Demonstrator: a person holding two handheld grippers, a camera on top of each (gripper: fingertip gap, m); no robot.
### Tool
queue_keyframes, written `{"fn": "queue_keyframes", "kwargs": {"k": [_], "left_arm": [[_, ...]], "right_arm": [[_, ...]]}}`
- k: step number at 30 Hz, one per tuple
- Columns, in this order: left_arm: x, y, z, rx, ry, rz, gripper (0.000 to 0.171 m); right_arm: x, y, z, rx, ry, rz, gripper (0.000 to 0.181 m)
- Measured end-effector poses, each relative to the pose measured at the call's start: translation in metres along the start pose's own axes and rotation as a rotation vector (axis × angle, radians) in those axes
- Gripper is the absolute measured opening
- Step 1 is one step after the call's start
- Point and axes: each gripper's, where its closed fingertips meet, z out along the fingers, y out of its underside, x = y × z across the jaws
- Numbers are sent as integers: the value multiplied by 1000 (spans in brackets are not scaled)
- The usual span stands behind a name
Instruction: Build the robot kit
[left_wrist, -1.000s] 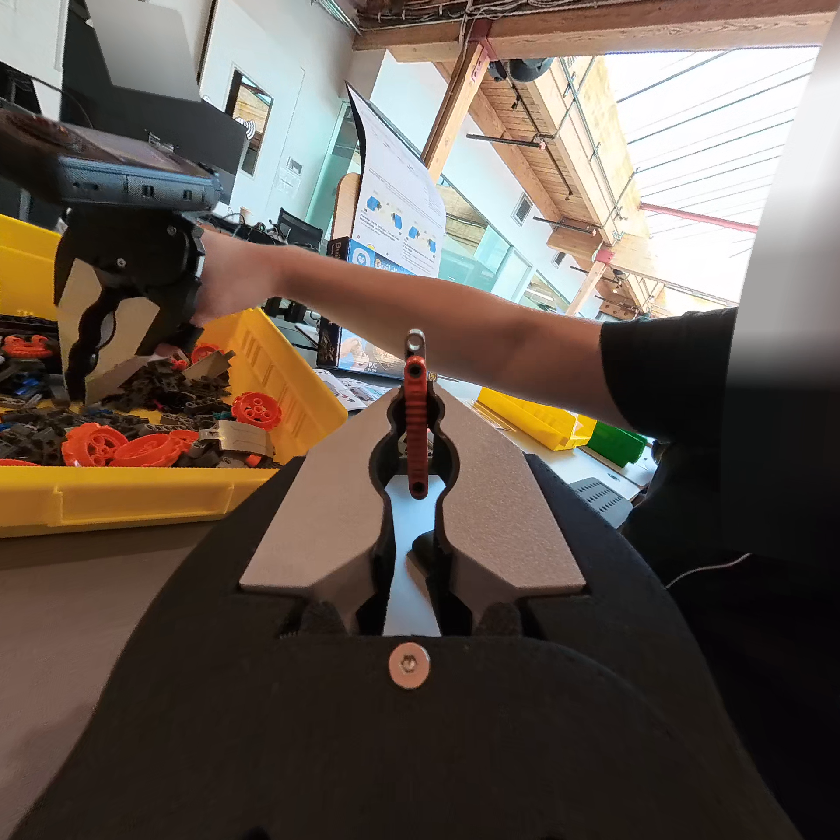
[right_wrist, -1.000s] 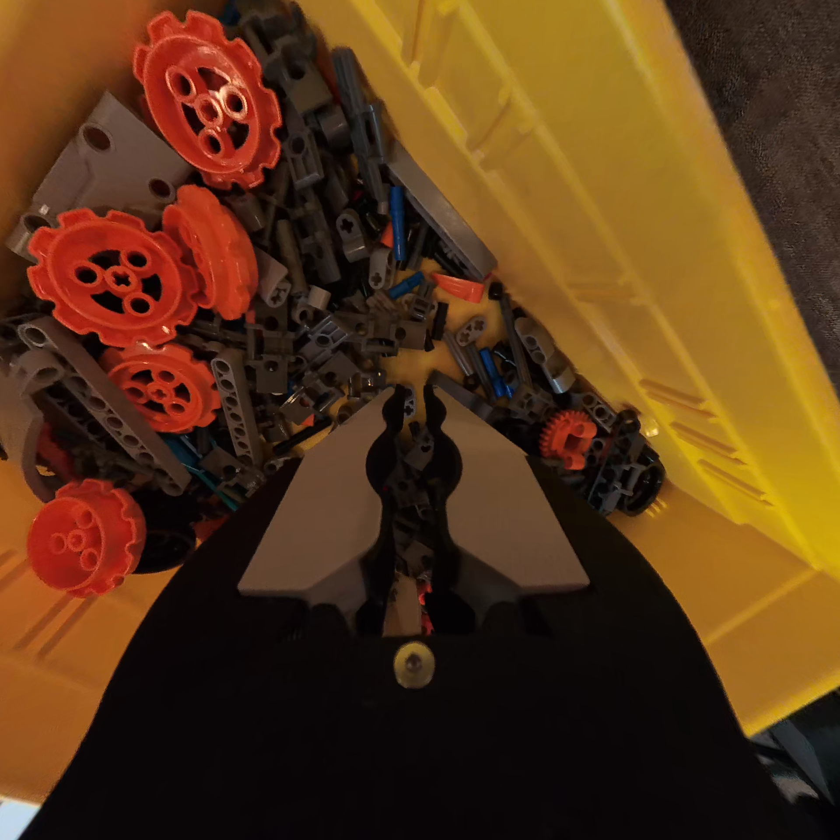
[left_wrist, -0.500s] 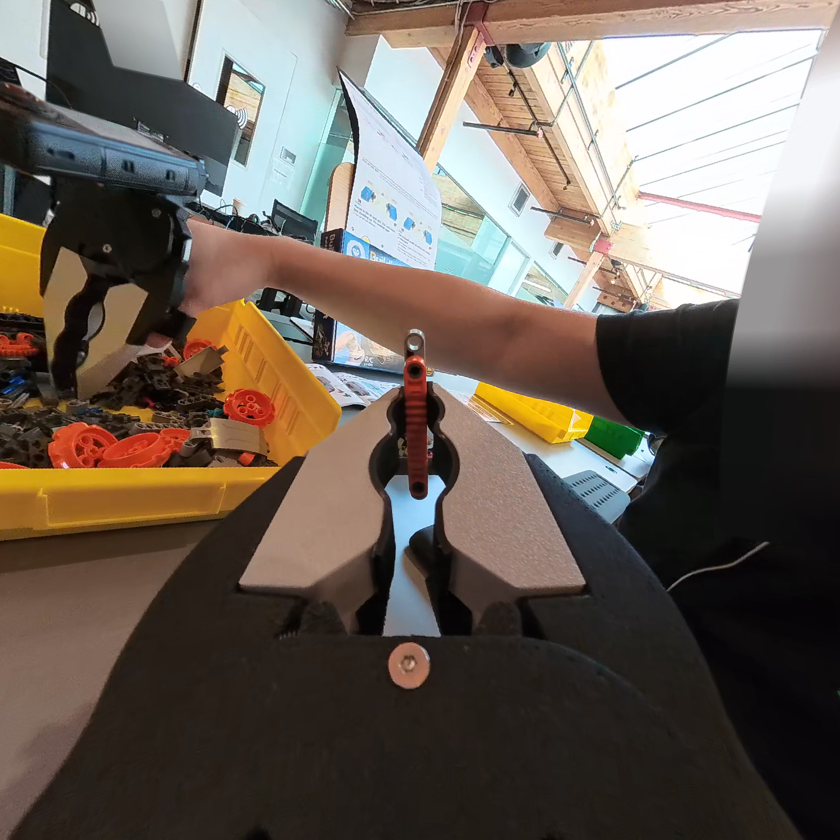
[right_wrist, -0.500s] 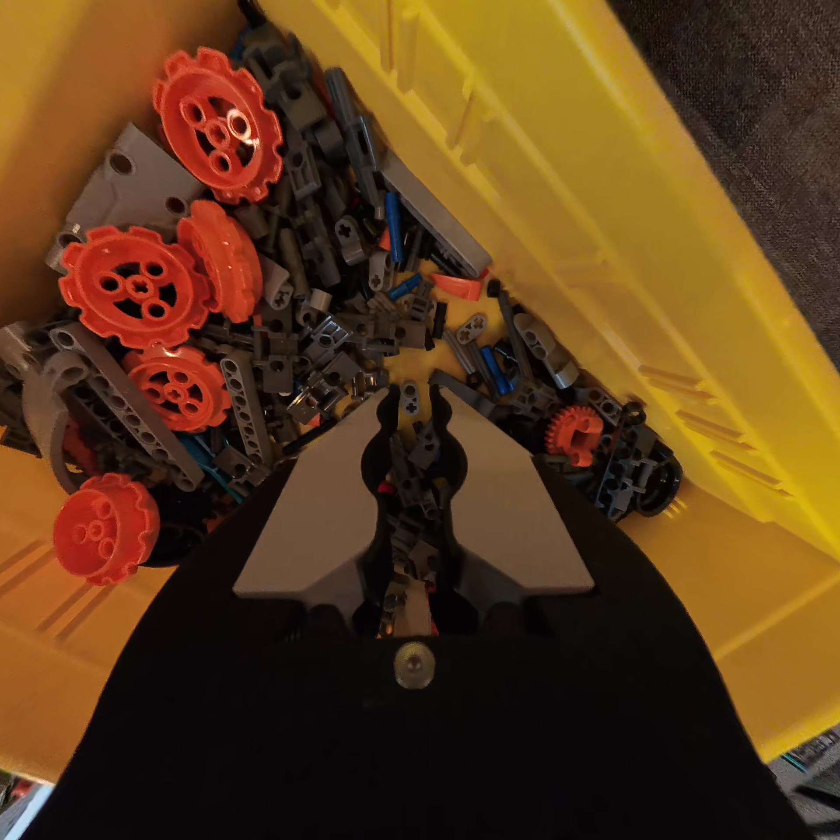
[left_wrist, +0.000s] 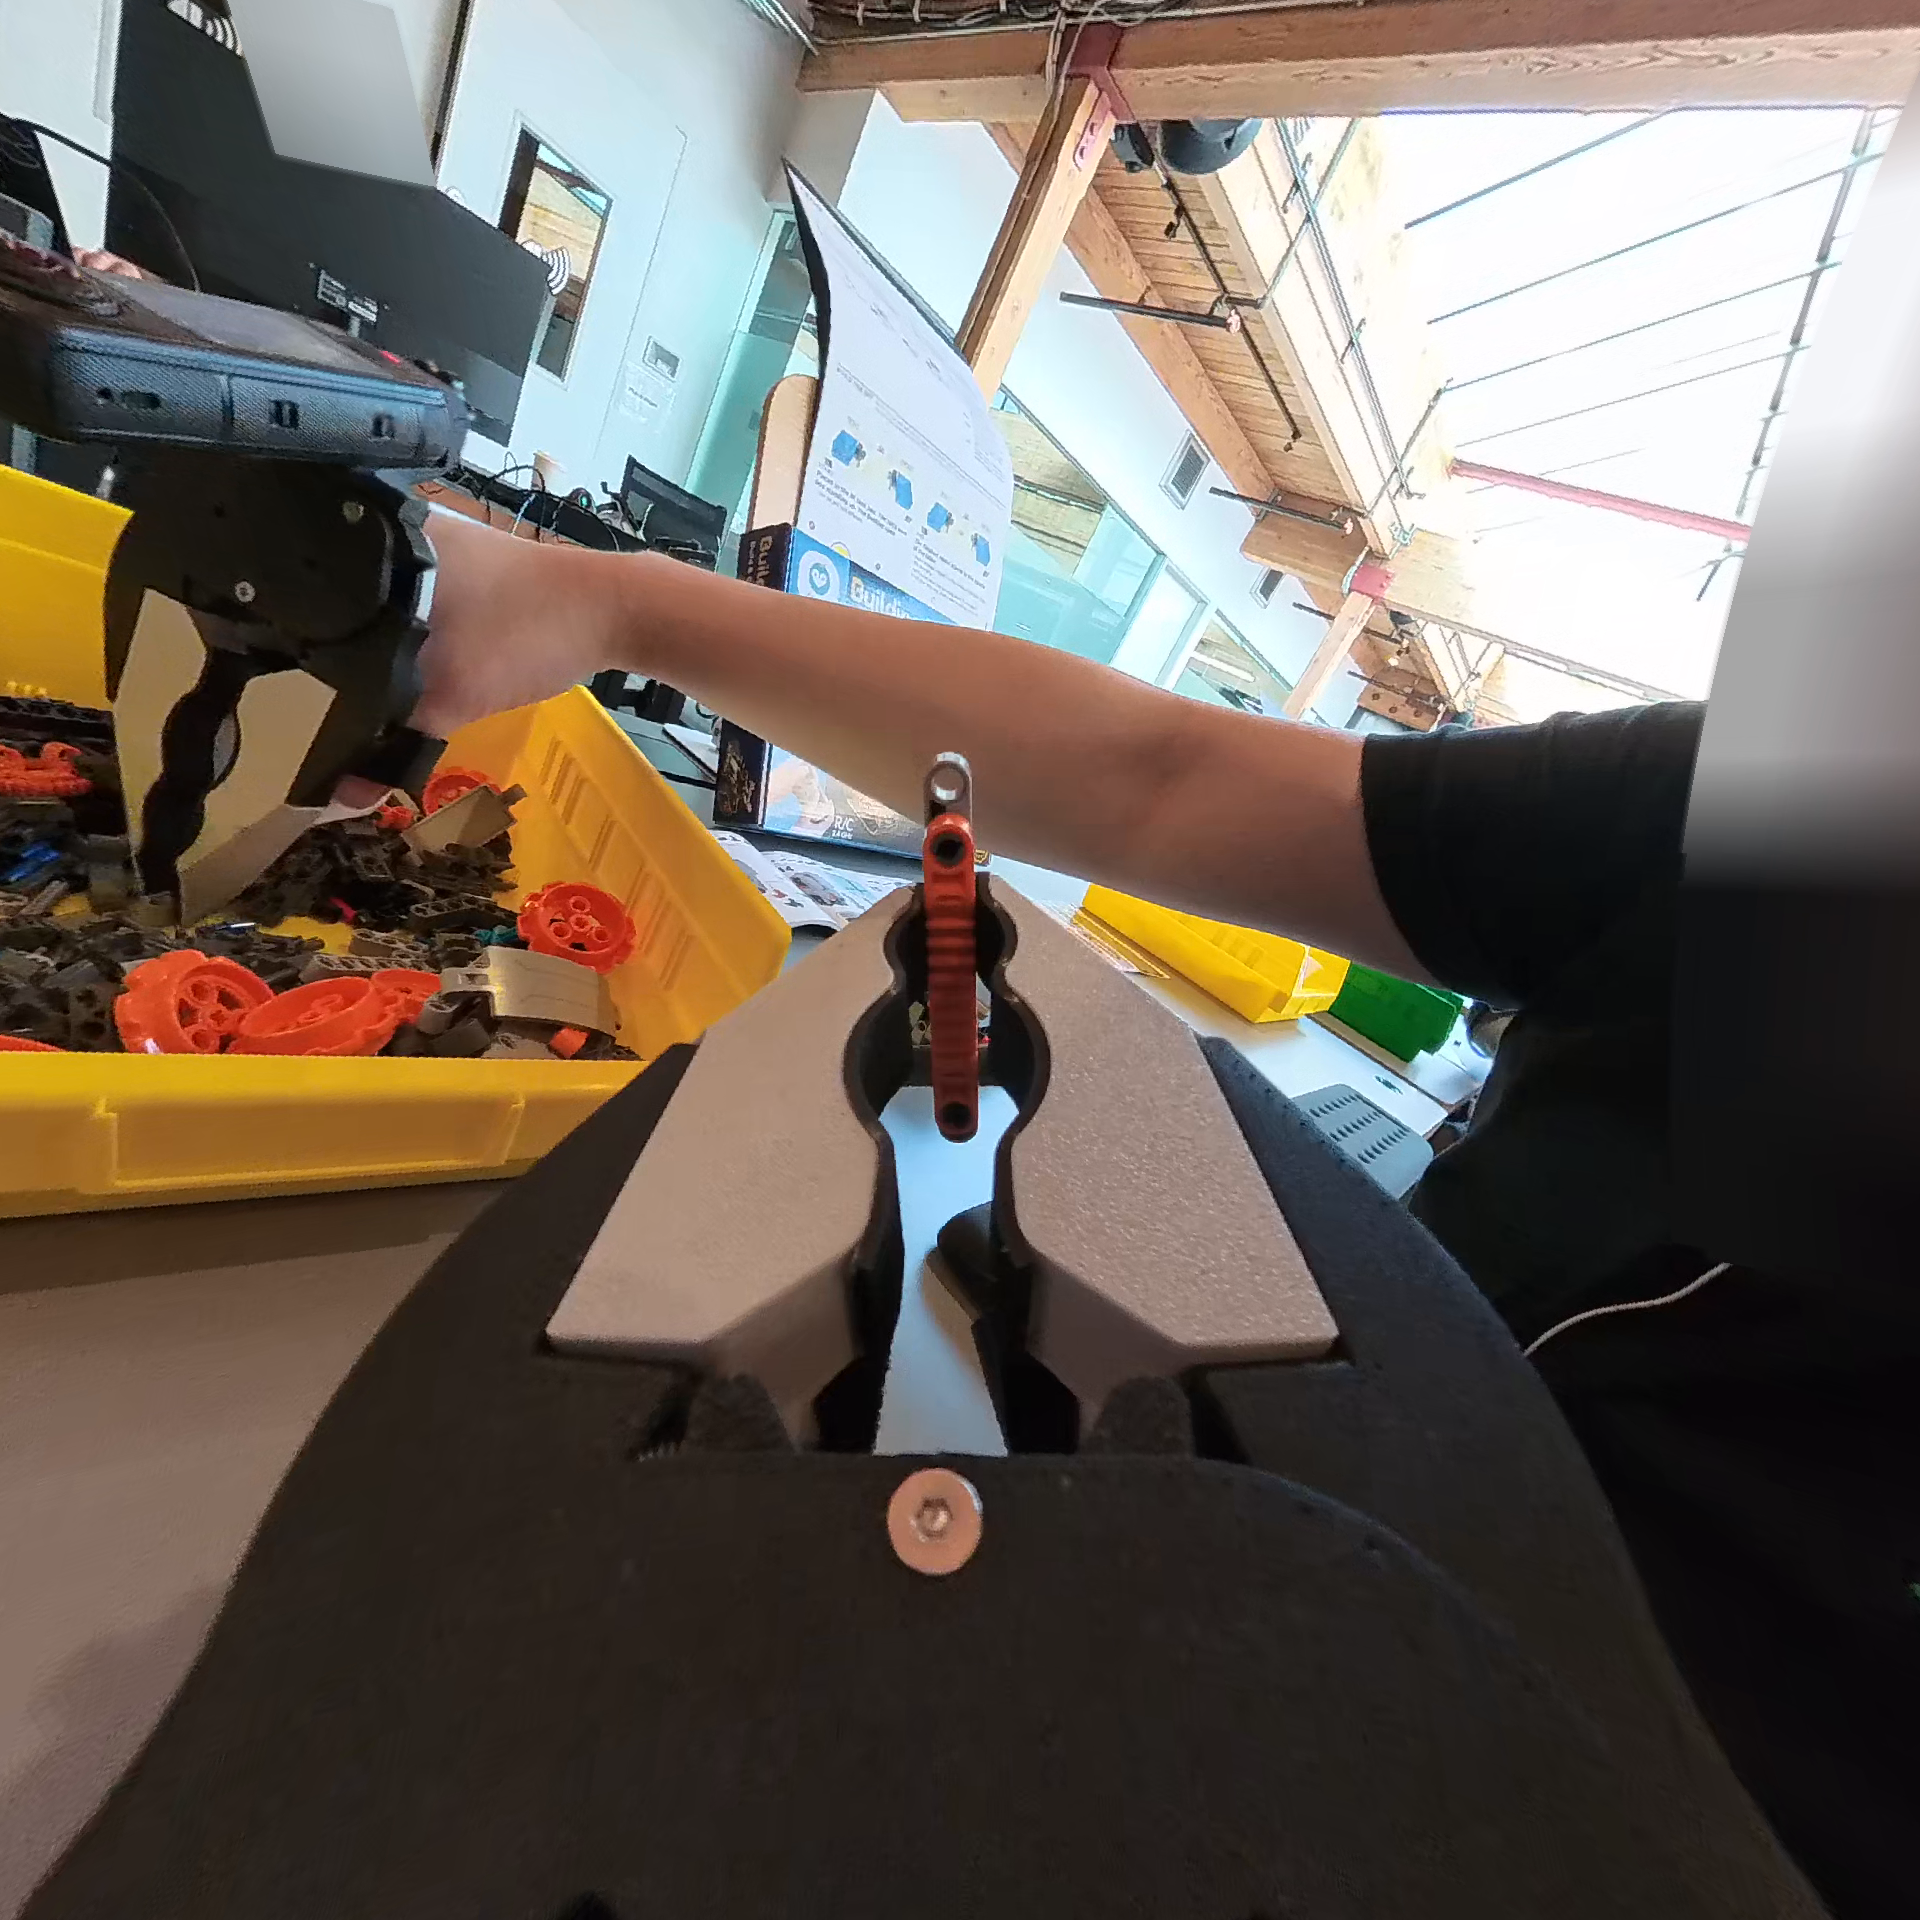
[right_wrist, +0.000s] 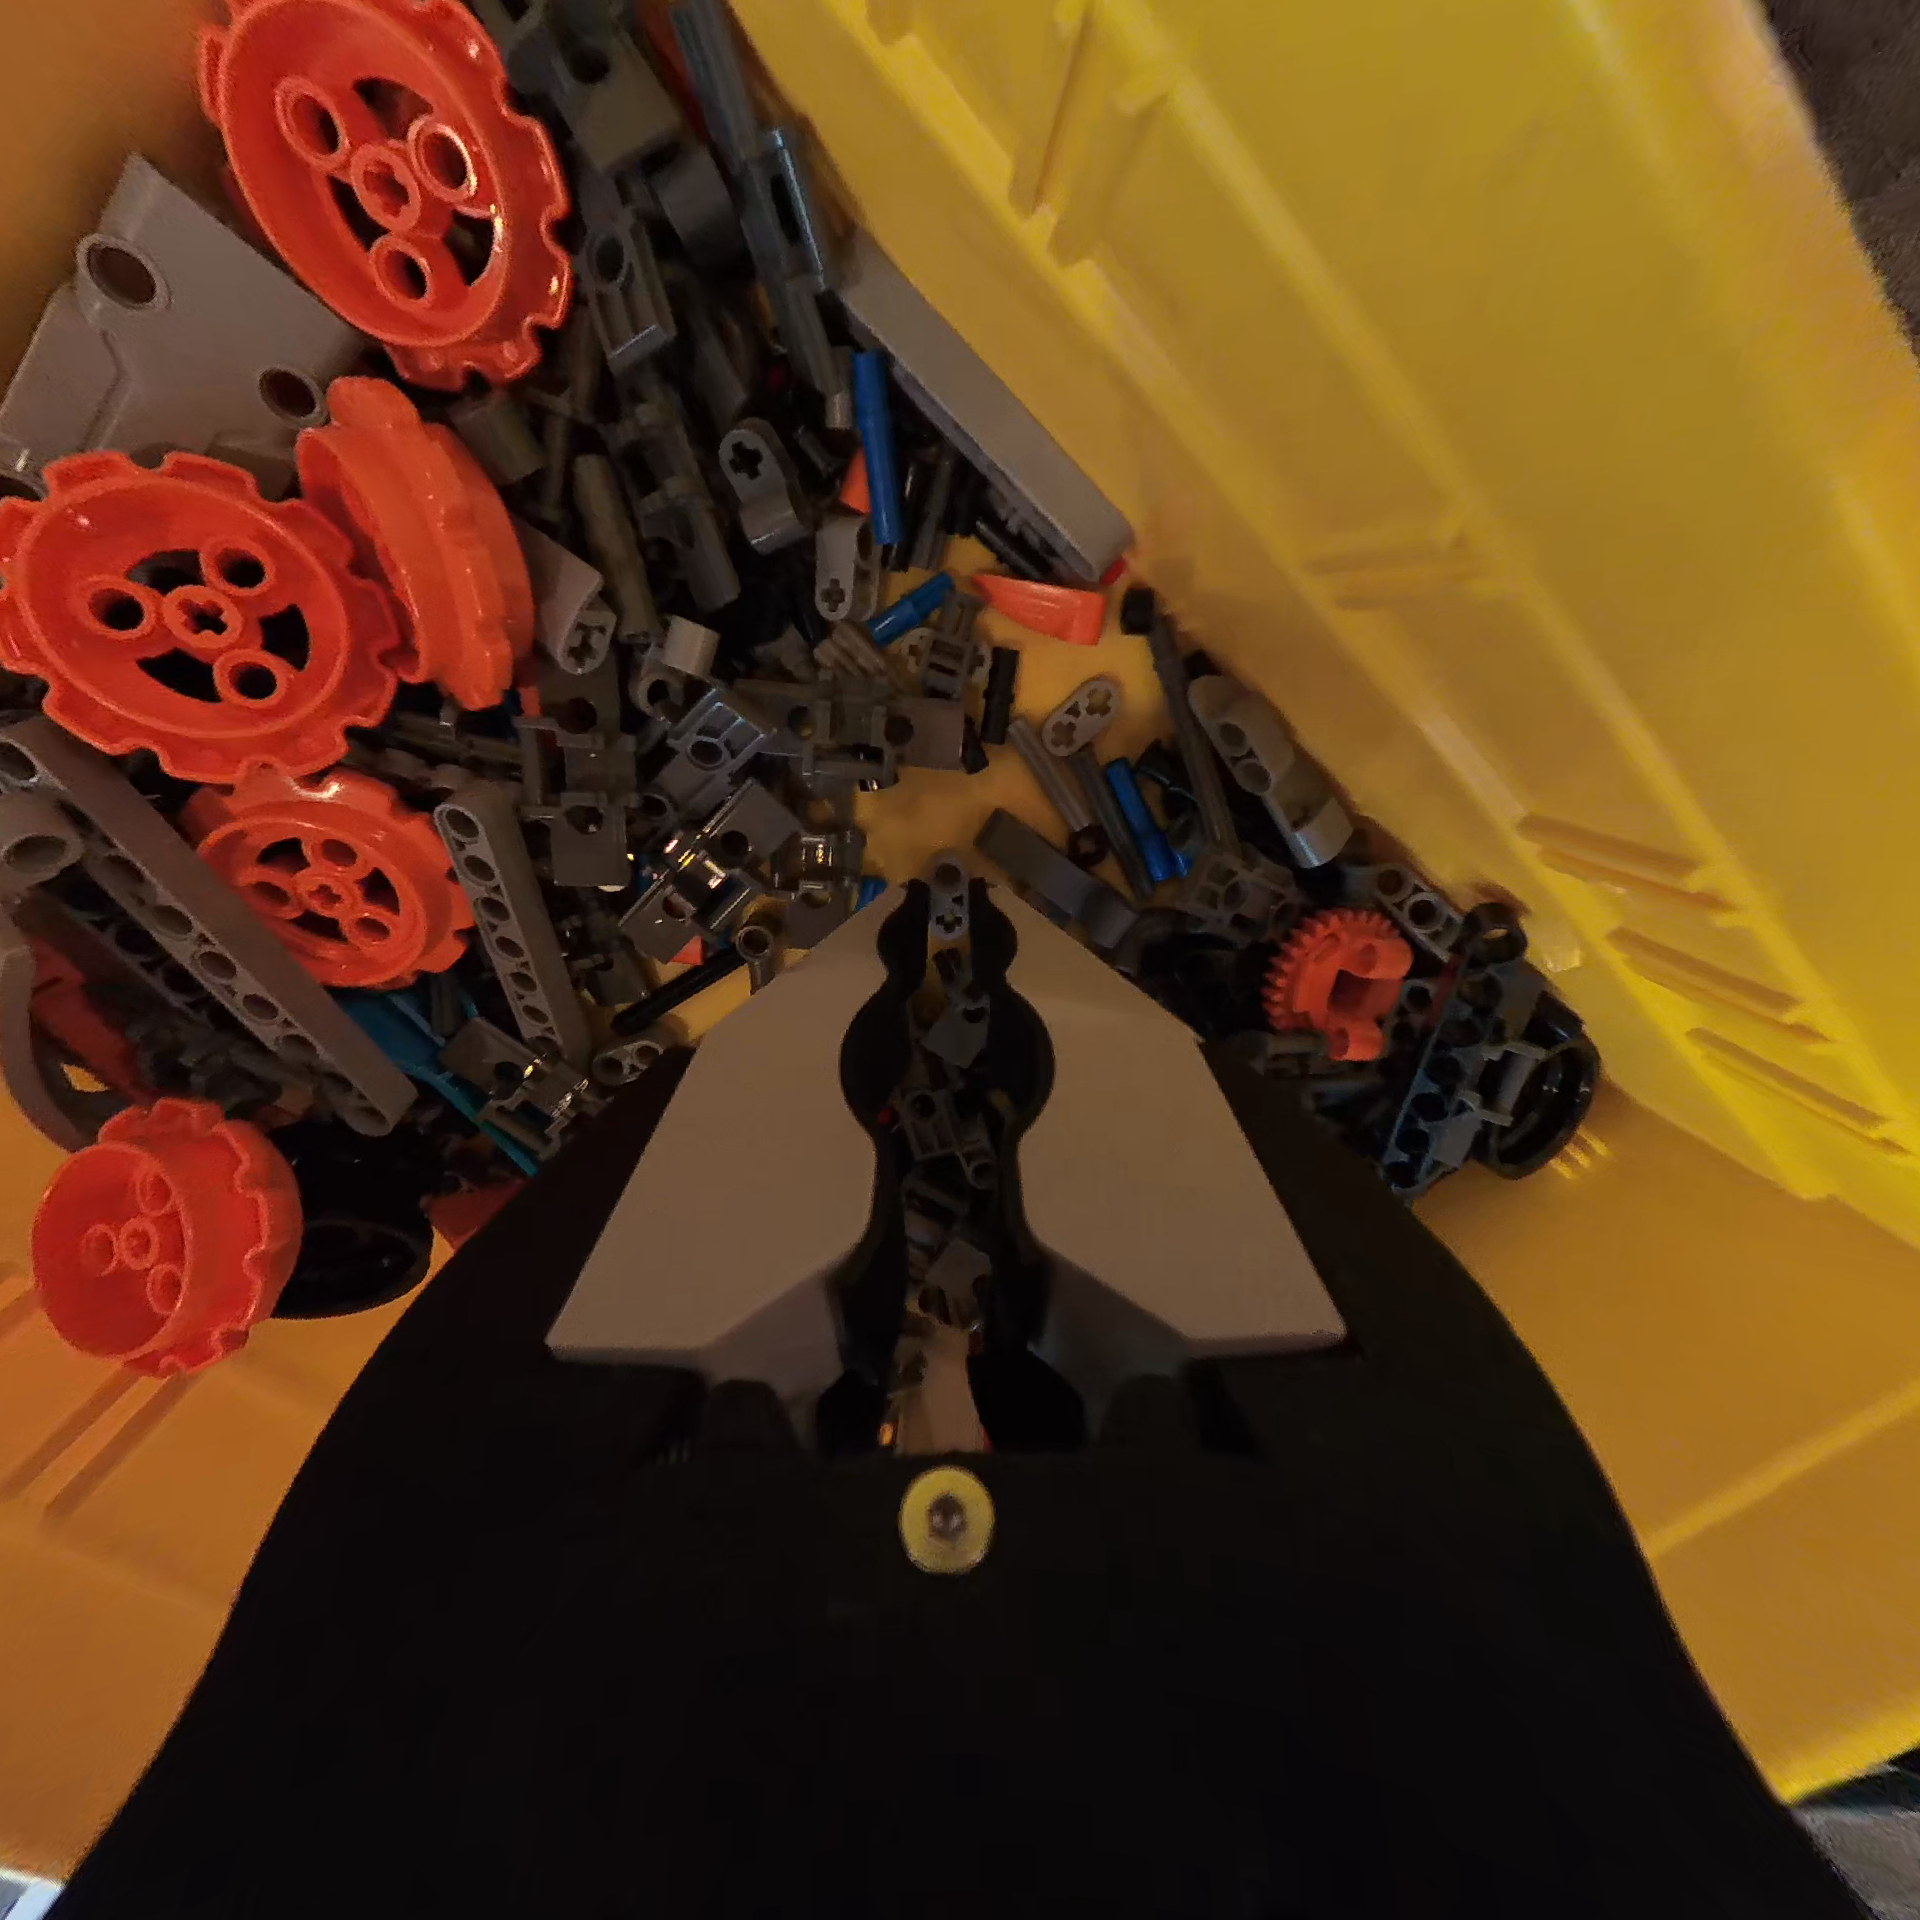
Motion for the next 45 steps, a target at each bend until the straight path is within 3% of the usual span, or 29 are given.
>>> {"fn": "queue_keyframes", "kwargs": {"k": [3,6,10,13,16,20,22,26,29,31,36,40,42,45], "left_arm": [[-5,-3,-4,13,-14,-29,5],[-4,-8,-2,44,16,-86,5],[10,-7,14,37,106,-177,6],[36,7,40,-48,179,-224,5],[71,33,73,-166,236,-249,5],[101,90,116,-424,180,-118,6],[107,118,138,-571,128,-3,5],[125,168,186,-856,142,134,6],[127,206,213,-1071,151,244,6],[131,223,228,-1148,168,286,6],[146,229,257,-1098,204,263,6],[166,214,273,-931,309,145,6],[185,201,279,-820,411,62,6],[206,184,284,-717,516,-64,5]], "right_arm": [[-3,-14,-18,135,28,57,6],[-26,-38,-68,412,87,119,5],[-118,-57,-161,917,-13,243,5],[-191,-21,-187,1018,-151,391,5],[-259,45,-173,873,-179,570,5],[-330,175,-140,450,175,673,5],[-360,242,-133,258,270,781,5],[-400,313,-114,91,259,889,6],[-406,320,-103,107,237,861,6],[-408,327,-96,89,229,846,6],[-414,337,-80,118,164,796,6],[-407,323,-102,371,167,782,22],[-399,294,-140,623,189,766,25],[-386,252,-223,1081,206,768,23]]}}
